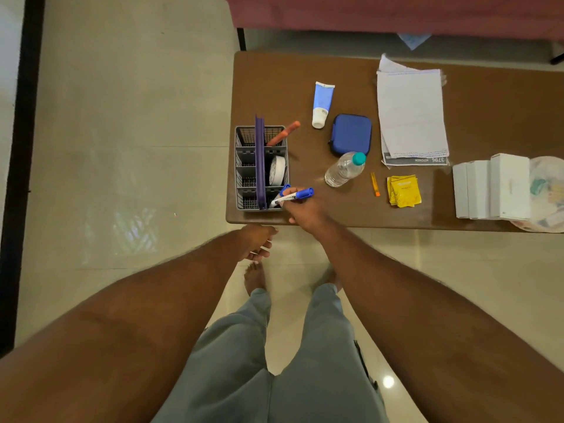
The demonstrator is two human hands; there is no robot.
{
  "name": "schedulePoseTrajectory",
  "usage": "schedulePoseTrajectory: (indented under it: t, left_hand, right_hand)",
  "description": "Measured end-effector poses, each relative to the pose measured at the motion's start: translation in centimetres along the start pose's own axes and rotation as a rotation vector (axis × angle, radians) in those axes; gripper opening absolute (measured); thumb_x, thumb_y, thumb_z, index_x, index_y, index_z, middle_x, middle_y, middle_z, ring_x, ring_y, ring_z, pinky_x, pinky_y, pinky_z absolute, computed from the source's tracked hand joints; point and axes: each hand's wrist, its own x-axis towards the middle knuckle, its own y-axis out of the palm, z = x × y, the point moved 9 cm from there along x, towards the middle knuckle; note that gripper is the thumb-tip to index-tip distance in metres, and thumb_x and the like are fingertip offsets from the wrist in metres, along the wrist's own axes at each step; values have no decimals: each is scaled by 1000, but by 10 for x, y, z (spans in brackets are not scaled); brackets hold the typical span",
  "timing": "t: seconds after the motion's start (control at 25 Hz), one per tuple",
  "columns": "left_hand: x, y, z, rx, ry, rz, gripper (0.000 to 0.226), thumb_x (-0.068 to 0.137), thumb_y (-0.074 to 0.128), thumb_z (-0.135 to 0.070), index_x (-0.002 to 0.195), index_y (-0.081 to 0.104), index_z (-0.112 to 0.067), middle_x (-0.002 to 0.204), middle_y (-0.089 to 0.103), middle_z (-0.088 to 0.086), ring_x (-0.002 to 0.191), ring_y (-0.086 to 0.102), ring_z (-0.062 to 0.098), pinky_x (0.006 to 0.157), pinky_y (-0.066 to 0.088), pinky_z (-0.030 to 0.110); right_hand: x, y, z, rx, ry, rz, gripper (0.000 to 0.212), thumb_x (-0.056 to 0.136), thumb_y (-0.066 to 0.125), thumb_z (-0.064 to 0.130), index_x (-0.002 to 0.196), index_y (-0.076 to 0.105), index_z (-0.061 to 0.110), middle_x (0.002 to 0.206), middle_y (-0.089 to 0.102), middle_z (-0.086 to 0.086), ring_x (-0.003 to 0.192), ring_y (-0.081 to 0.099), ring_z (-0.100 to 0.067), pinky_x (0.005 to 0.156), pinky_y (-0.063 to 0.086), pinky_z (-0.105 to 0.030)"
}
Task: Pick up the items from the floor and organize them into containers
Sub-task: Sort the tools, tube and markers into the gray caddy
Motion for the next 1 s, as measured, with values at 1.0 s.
schedulePoseTrajectory:
  t: [1.0]
  left_hand:
    - [82, 140, -102, 36, -11, -47, 25, 98, 58, -35, 101, 61, -10, 98, 66, 7, 73, 64, 20, 65, 48, 28]
  right_hand:
    - [85, -246, -97, -432, 235, -336, 22, 80, 77, 27, 100, 69, 20, 106, 73, -4, 103, 67, -29, 82, 50, -33]
